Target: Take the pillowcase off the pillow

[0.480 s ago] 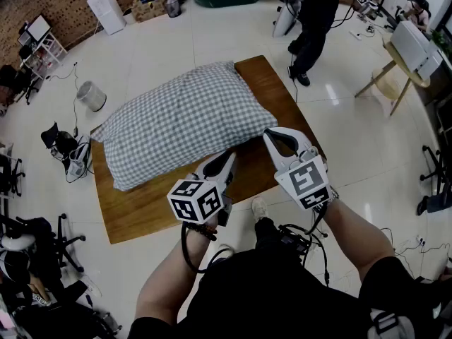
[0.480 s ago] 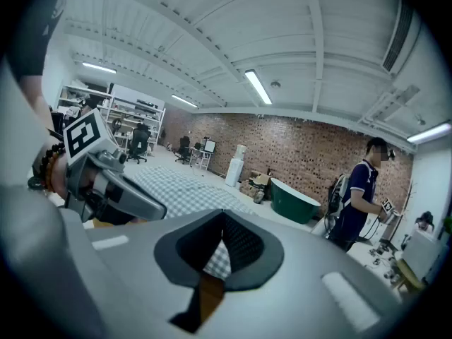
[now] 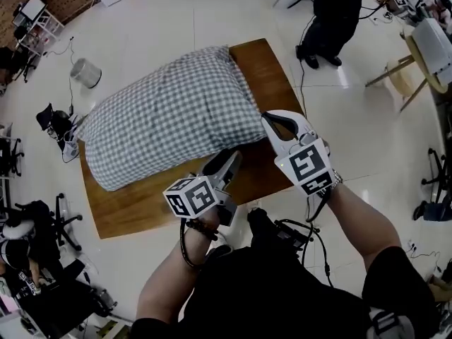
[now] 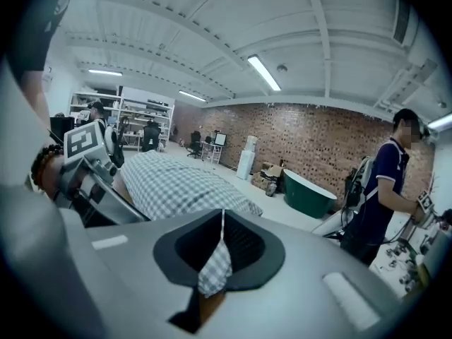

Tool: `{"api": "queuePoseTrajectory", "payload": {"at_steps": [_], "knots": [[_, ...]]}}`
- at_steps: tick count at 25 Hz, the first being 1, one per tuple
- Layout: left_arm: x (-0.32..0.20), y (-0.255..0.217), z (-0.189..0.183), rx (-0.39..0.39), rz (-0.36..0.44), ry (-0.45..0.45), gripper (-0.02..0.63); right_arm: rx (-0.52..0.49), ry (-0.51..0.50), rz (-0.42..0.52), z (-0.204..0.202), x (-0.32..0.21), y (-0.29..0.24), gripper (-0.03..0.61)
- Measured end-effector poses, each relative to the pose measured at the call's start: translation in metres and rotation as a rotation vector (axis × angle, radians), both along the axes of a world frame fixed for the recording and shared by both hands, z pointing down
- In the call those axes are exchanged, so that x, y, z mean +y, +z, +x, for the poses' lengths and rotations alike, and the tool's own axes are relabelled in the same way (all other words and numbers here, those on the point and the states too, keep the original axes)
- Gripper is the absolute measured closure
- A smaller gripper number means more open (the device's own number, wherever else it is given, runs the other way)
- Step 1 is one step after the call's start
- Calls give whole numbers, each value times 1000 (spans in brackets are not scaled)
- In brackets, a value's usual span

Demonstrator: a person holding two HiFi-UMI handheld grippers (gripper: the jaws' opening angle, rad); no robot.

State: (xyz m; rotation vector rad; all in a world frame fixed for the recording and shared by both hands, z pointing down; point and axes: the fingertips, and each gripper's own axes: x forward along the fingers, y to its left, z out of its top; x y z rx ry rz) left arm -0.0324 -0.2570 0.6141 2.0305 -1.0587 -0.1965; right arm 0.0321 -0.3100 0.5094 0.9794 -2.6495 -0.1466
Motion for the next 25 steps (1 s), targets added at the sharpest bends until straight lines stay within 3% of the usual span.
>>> {"api": "queuePoseTrajectory", "payload": {"at_steps": [5,10,13,17,23,25], "knots": [[-39,34,8,101,-118,-73,367,21,-56,-70,14,-57,27,517],[-77,11,28,205,-170,-105,330,64,-88,-158,30,-111,31,480],[-114,4,56,228,-217,-122,321,86,-110,-220,58,-157,40,472],[-173,44,70,247,-269,-143,309,117,-153,-278,70,-218,101,446],[-197,37,75,303,-289,-174,282,155,-261,-376,69,-228,135,370],[-210,47,80,302,-332,-200,278,144,-310,-402,69,-241,151,351]]}}
